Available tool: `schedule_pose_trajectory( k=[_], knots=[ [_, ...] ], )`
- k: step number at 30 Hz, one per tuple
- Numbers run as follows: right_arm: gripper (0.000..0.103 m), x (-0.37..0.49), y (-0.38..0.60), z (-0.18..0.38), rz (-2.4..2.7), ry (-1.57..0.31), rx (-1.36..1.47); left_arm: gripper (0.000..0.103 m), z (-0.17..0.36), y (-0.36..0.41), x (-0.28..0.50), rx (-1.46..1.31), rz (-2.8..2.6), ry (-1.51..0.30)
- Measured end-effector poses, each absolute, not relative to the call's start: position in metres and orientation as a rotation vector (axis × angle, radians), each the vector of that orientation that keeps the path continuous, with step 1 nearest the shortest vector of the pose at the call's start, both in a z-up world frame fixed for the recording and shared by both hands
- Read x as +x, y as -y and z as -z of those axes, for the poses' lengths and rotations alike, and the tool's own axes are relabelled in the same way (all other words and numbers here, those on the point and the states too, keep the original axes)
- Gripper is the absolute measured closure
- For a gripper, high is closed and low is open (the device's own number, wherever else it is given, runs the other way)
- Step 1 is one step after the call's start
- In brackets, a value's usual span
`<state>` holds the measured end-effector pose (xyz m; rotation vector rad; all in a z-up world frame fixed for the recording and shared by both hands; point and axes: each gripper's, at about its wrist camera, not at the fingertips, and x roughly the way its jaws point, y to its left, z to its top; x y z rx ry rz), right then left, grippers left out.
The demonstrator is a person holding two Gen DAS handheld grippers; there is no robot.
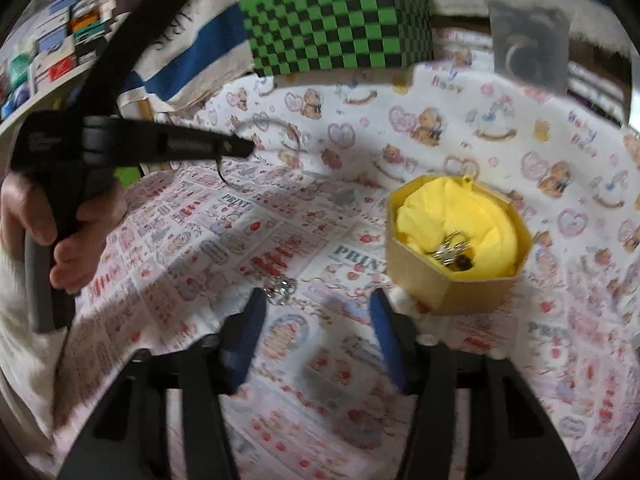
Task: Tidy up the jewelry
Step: 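Carry the silver hoop in the left tool over the gold box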
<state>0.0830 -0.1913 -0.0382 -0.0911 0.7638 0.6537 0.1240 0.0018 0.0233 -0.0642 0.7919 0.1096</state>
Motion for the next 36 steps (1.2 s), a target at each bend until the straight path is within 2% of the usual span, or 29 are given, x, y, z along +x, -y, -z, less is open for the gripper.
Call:
schedule_pose_trajectory(
  k=[3,7,8,11,19,25,29,32,36],
  knots=[
    [0.081,0.098,0.173,0.043,-0.636,-0.851,-0.041,0.099,-0.026,-0.015,0.126,-0.081,-0.158,-0.778],
    [0.084,0.102,0.145,0.049,-0.625,-0.886,-0.105,0.099,-0.025,-0.019,0.127,-0.063,-0.204,-0.768],
    [0.090,0.101,0.139,0.053,-0.612,-0.899,-0.127,0.099,-0.023,-0.021,0.127,-0.071,-0.203,-0.770],
    [0.102,0.095,0.133,0.062,-0.555,-0.884,-0.178,0.099,-0.020,-0.015,0.129,-0.065,-0.193,-0.789],
    [0.102,0.081,0.183,0.009,-0.597,-0.742,0.069,0.099,-0.029,-0.018,0.122,-0.107,-0.160,-0.732],
    [0.102,0.071,0.206,-0.038,-0.600,-0.634,0.084,0.098,-0.033,-0.013,0.119,-0.095,-0.133,-0.694],
    [0.102,0.075,0.218,-0.042,-0.451,-0.602,0.017,0.097,-0.036,-0.001,0.114,-0.065,-0.100,-0.651],
    [0.102,0.085,0.237,-0.037,-0.549,-0.629,0.178,0.097,-0.039,0.009,0.108,-0.050,-0.037,-0.609],
    [0.102,0.085,0.241,-0.041,-0.520,-0.561,0.137,0.098,-0.041,0.026,0.104,-0.062,0.093,-0.580]
  ],
)
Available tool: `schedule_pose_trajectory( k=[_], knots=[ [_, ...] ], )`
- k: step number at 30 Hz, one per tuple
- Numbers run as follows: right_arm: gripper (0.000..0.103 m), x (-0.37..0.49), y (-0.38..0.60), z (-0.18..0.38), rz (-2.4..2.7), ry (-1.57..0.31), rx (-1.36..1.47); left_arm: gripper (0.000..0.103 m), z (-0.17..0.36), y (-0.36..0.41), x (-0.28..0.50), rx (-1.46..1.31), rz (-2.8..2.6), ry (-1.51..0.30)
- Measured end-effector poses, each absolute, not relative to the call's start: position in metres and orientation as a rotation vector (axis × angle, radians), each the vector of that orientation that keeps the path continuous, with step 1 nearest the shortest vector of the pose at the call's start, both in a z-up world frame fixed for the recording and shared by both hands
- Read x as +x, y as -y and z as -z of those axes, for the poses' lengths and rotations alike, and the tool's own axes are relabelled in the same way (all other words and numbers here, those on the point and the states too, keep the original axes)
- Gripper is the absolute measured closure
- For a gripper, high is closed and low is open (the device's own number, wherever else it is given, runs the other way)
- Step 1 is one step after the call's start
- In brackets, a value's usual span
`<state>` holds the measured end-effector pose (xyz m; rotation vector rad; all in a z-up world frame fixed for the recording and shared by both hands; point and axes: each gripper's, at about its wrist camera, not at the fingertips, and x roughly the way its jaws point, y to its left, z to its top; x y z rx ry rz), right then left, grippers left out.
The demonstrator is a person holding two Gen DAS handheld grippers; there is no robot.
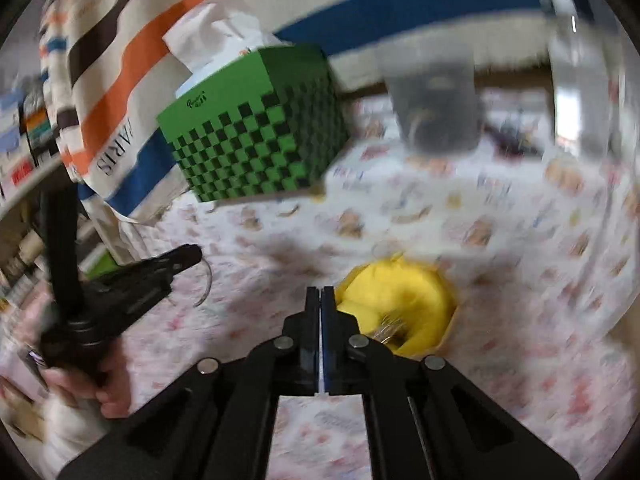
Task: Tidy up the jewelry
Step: 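Carry the silver hoop in the left tool over the gold box, then lower the hoop into the gold box and open the left tool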
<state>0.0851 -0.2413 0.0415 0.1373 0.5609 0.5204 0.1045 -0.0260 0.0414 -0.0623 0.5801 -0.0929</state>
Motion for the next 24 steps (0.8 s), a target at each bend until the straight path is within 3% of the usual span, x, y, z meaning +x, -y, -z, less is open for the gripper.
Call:
schedule_pose_trajectory(
  k=[19,22,24],
  knots=[
    [0.102,0.118,0.306,-0.036,-0.441,-0.497,0.280,0.098,-0.026,0.114,0.176,-0.282,0.476,-0.779],
    [0.102,0.126,0.307,-0.025,-0.447,-0.516,0.278,0.070,-0.022,0.111,0.176,-0.253,0.473,-0.743],
    [0.102,0.130,0.306,-0.019,-0.450,-0.532,0.280,0.065,-0.024,0.106,0.171,-0.218,0.435,-0.710]
  ],
)
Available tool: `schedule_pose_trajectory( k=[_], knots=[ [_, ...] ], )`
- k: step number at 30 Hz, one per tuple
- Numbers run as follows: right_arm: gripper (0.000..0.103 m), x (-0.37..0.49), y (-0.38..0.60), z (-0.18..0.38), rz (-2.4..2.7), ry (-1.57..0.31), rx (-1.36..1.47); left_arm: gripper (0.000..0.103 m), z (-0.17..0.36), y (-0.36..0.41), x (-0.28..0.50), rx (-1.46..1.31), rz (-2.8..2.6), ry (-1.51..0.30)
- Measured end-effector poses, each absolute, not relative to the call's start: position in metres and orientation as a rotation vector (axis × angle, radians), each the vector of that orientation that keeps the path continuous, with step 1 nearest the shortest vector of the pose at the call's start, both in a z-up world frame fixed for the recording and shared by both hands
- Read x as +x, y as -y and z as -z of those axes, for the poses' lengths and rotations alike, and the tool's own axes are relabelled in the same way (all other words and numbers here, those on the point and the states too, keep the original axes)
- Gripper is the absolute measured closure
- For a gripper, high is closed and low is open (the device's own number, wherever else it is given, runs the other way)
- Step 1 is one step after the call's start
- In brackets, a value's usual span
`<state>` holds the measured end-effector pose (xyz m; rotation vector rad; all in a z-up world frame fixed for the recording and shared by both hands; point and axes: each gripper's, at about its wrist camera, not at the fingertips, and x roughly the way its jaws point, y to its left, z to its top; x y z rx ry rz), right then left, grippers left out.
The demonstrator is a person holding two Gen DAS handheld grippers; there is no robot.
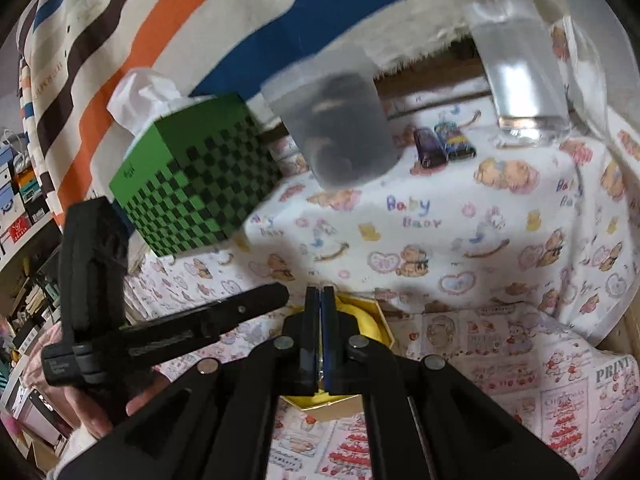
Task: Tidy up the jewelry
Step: 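Lower the hoop into the gold box and open the left tool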
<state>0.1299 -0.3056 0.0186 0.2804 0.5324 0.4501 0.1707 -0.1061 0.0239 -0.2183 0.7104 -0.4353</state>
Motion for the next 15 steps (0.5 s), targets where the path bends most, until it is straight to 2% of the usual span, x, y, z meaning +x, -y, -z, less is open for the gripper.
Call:
schedule_pose_trajectory(
  k=[4,10,13,15],
  knots=[
    [0.102,0.134,0.301,-0.012,-0.462,-0.544,0.282,0.064,-0.032,0.088,0.159,-0.160,0.356,-0.671],
    [0.101,0.141,0.294,-0.003,-0.395,-0.575,0.253,0.053,-0.045,0.066,0.128,-0.040,0.248,-0.576],
    [0.100,0.140,0.290,-0.005,-0.399,-0.584,0.249,0.044,-0.048,0.058,0.113,-0.020,0.212,-0.530],
    [0.076,0.135,0.287,-0.010,-0.410,-0.564,0.245,0.032,-0.053,0.054,0.102,-0.007,0.189,-0.495]
  ],
)
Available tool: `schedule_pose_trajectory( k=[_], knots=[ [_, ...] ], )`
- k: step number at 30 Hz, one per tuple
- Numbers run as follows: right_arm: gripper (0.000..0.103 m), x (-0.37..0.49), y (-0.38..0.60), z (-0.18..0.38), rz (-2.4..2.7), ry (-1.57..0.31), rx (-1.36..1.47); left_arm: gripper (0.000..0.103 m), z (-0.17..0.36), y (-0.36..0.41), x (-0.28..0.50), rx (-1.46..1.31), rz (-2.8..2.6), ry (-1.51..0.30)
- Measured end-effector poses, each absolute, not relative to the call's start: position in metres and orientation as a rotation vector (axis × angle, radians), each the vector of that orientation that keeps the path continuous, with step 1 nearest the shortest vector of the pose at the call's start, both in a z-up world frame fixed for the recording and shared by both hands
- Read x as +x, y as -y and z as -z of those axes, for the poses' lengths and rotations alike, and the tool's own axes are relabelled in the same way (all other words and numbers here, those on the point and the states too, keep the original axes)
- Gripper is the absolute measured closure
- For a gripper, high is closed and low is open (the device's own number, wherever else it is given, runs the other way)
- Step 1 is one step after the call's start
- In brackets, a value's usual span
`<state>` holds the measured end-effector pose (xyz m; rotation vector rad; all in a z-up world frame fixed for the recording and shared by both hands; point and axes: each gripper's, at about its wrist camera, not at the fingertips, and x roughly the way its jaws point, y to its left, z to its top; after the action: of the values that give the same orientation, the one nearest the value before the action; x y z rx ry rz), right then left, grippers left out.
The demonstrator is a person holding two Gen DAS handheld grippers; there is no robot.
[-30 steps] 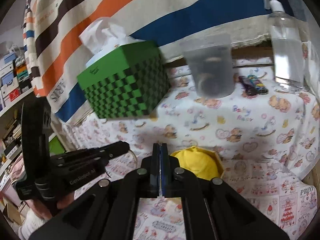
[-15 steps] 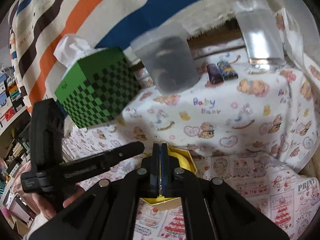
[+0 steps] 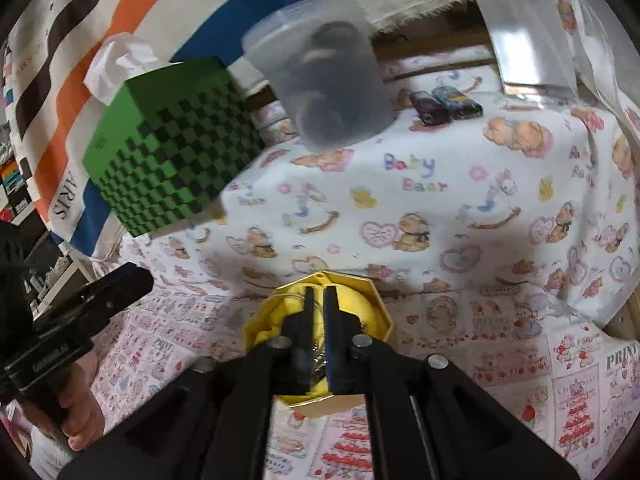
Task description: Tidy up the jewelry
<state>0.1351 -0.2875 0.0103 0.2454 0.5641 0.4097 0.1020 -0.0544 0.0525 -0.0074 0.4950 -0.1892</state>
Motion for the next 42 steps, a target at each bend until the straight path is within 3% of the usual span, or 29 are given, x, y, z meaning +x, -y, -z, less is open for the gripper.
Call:
schedule_pose_trajectory(
  k=[4,6,7,9,12,15,24,42],
  knots=[
    [0.072,0.116,0.286,-0.023,-0.400,-0.535,0.202,0.013,-0.059,0.048,0.078,-0.006,0.142,-0.417],
    [0.051,0.102,0.282,-0.028,-0.367,-0.507,0.157,0.003,-0.059,0.044,0.063,0.000,0.127,-0.368],
    [0.044,0.097,0.280,-0.030,-0.359,-0.496,0.141,0.000,-0.058,0.043,0.059,0.003,0.122,-0.354],
    [0.020,0.078,0.276,-0.030,-0.330,-0.444,0.088,0.000,-0.052,0.040,0.049,0.006,0.116,-0.337],
    [0.006,0.062,0.271,-0.022,-0.268,-0.388,0.052,0.000,-0.040,0.033,0.040,-0.027,0.132,-0.321],
    [0.002,0.056,0.266,-0.011,-0.241,-0.371,0.036,0.000,-0.028,0.032,0.031,-0.009,0.147,-0.285],
    [0.002,0.043,0.259,0.001,-0.181,-0.283,0.001,0.000,-0.011,0.038,0.020,0.059,0.087,-0.190],
    [0.000,0.038,0.260,0.001,-0.161,-0.245,-0.011,0.000,-0.002,0.030,0.035,0.007,0.087,-0.299]
  ],
)
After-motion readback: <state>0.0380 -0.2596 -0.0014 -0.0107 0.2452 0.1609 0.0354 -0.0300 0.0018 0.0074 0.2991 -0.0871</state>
